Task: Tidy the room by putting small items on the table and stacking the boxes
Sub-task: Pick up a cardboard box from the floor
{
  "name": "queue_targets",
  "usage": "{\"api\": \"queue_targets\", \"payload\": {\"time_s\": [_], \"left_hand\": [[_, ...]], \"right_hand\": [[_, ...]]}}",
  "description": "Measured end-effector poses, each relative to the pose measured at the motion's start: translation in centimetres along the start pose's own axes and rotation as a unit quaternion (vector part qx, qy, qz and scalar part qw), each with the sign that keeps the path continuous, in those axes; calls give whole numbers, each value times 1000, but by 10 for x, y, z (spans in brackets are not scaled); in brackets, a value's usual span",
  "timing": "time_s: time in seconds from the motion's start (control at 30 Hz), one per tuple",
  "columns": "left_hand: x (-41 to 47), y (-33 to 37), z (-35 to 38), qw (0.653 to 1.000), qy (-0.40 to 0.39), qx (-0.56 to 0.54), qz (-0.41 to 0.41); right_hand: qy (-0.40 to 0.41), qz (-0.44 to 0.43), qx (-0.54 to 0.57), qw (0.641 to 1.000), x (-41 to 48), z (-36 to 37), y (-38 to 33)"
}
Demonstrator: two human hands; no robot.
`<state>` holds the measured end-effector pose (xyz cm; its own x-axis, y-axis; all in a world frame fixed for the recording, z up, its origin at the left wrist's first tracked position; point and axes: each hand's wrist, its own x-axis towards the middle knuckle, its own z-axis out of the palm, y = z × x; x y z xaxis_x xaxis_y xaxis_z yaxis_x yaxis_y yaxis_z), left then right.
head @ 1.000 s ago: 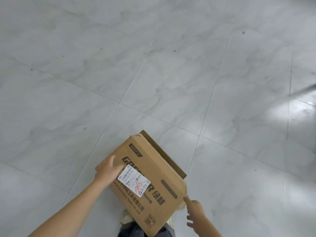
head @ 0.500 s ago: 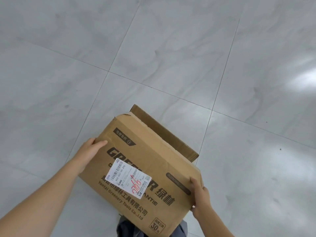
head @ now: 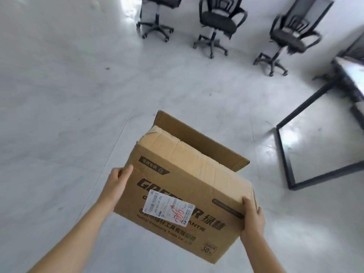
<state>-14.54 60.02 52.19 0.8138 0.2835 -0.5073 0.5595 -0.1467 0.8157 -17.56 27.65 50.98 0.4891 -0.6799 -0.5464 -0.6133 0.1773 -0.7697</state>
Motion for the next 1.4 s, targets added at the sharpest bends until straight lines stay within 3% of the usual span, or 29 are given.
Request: {"api": "queue_targets", "payload": {"time_s": [0.23,0.33,0.47,0.63,0.97,1.13,1.4], "left_hand": [[-69,181,16,972,-117,-104,174],[-114,237,34,938,-202,-129,251],[-193,287,71,893,-254,-200,313],[-297,317,122,842,-336,-252,339],[-552,300,209,689,-562,-278,365],[-680,253,268,655,-631,-285,302],[-836,146,335,637,-703,-233,215]], "right_hand": [[58,-207,172,961,-102,-131,-190],[117,-278,232,925,-164,-204,-225],[189,-342,301,870,-240,-297,-235],[279,-382,342,812,-317,-401,-210],[444,-414,358,710,-433,-612,-98],[499,-429,363,659,-487,-715,-36],[604,-372,309,633,-543,-827,82]]}}
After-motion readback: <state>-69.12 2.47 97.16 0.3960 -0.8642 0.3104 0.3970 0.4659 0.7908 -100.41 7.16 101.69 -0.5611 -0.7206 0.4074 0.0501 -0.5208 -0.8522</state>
